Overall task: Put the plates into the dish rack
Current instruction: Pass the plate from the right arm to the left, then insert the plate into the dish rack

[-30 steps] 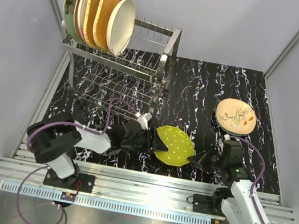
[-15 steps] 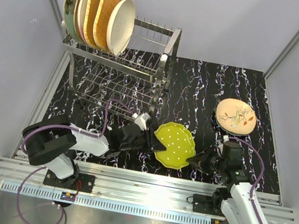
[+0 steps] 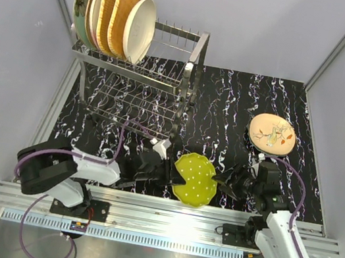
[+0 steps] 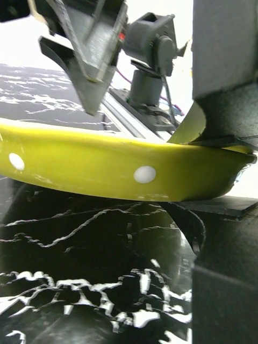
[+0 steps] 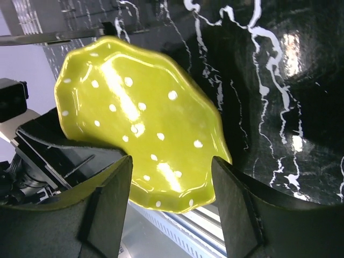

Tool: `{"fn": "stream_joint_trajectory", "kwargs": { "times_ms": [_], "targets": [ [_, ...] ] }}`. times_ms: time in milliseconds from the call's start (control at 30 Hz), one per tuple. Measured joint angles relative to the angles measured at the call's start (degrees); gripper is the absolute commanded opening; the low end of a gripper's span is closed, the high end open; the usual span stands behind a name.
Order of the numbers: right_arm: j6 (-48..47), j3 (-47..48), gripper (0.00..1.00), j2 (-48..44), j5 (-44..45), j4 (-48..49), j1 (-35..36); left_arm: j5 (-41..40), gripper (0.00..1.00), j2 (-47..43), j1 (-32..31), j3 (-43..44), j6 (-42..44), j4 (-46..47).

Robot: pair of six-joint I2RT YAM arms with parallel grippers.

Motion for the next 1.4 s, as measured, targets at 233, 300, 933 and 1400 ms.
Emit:
{"fn": "stream_joint_trajectory", "kwargs": {
  "times_ms": [233, 300, 933, 1400],
  "targets": [
    [0.0, 1.3, 0.67, -2.8, 0.7, -0.9, 0.0, -0.9, 0.00, -12.0, -0.7, 0.5, 6.1, -11.0],
    [0.0, 2.1, 0.67, -2.6, 1.8, -1.1, 0.0, -1.7, 0.00, -16.0, -1.0, 1.5, 8.5, -15.4],
    [-0.9, 8.1, 0.66, 8.4, 7.5, 10.6, 0.0, -11.5, 0.00, -36.1, -5.0, 34.6, 39.7, -60.3],
    [-5.0, 8.1, 0.67, 12.5, 6.9, 15.7, 0.0, -27.6, 0.00, -16.1, -4.4, 81.4, 66.2, -67.3]
  ]
}}
